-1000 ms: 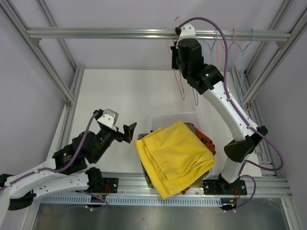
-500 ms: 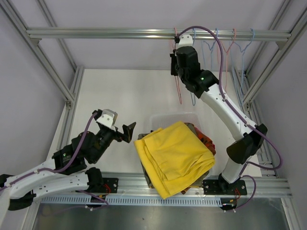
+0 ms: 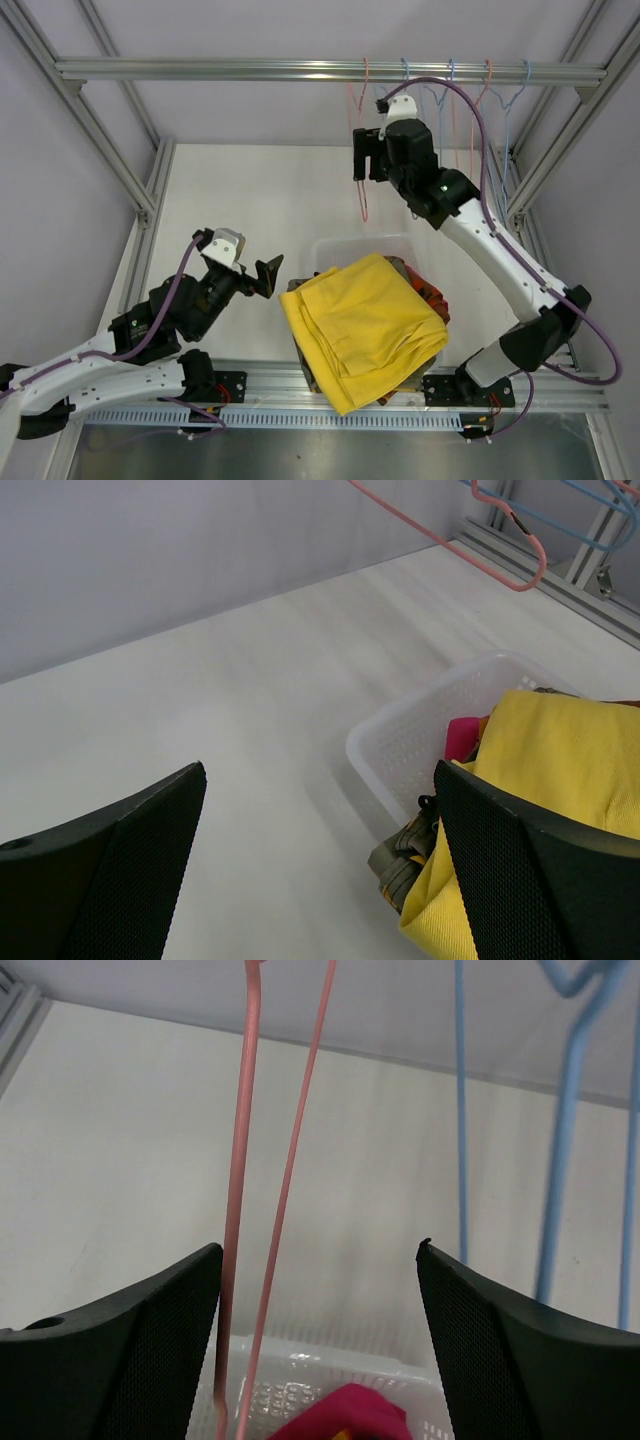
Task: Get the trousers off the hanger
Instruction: Place the hanger at the clothesline.
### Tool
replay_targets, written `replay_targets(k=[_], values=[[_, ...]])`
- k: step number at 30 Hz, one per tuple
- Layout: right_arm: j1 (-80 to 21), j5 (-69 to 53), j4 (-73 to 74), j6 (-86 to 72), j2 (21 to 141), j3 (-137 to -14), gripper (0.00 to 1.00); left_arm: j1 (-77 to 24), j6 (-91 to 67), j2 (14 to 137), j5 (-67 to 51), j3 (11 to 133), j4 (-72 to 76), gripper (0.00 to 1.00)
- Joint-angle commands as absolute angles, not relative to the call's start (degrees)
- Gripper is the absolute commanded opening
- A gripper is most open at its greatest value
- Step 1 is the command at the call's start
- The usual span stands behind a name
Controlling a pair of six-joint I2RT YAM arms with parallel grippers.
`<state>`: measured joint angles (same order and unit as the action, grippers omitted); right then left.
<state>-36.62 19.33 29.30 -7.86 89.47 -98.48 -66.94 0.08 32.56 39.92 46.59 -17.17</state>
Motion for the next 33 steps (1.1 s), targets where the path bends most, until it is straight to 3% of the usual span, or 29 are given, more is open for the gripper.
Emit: replay_targets(k=[1, 10, 16, 25, 33], values=[[-38.05, 18.45, 28.3, -8.09, 81.4, -96.25, 0.82, -66.71, 1.49, 32.43, 40.78, 46.32, -15.21, 0.99], [-44.99, 21.0, 29.79, -7.91, 64.27, -81.66, 0.84, -66.62, 2.37, 32.52, 42.19, 45.88, -14.94, 0.99], [-46.85, 29.61, 31.81, -4.58, 48.89, -75.68, 0.83, -66.53, 2.64, 32.43, 43.15, 45.88, -14.85, 1.0], [-44.3, 43.76, 38.67, 3.16, 44.21, -74.62, 0.85, -66.27, 2.72, 31.73, 43.16, 45.88, -14.94, 0.99], [-38.68, 43.77, 42.79, 0.27, 42.1, -75.23, 0.88, -66.18, 2.29, 32.25, 40.87, 46.14, -15.47, 1.0]])
